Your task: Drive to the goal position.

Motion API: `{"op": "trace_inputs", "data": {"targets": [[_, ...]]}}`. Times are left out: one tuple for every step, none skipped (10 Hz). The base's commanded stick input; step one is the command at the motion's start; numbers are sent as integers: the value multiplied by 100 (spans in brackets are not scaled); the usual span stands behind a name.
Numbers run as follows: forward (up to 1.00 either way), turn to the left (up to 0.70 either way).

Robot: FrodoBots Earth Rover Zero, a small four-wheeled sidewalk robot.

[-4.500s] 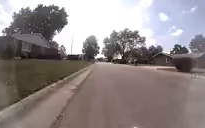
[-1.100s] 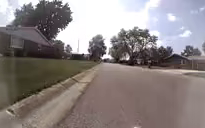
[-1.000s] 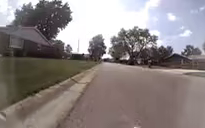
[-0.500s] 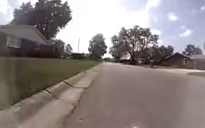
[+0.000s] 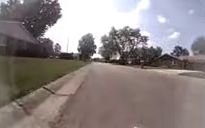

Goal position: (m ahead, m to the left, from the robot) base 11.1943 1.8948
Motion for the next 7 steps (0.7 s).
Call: {"op": "trace_inputs", "data": {"targets": [[100, 0], [100, 0], [100, 0], [100, 0], [100, 0], [100, 0], [100, 0]]}}
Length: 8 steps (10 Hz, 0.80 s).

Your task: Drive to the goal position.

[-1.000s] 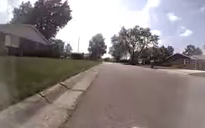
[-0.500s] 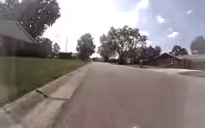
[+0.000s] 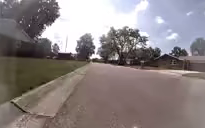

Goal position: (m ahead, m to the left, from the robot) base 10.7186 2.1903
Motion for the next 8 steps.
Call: {"op": "trace_inputs", "data": {"targets": [[100, 0], [100, 0], [100, 0], [100, 0], [100, 2], [100, 11], [100, 38], [100, 27]]}}
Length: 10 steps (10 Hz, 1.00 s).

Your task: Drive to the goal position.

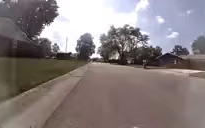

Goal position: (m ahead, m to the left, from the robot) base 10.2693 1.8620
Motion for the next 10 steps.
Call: {"op": "trace_inputs", "data": {"targets": [[100, 8], [100, 0], [100, 0], [100, 0], [100, 0], [100, 0], [100, 0], [100, 0], [100, 0], [100, 0]]}}
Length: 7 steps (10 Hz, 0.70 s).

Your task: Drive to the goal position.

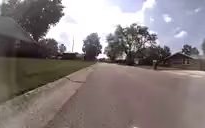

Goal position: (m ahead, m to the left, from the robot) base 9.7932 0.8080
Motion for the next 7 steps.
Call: {"op": "trace_inputs", "data": {"targets": [[100, 0], [100, 0], [100, 0], [100, 0], [100, 0], [100, 0], [100, 0]]}}
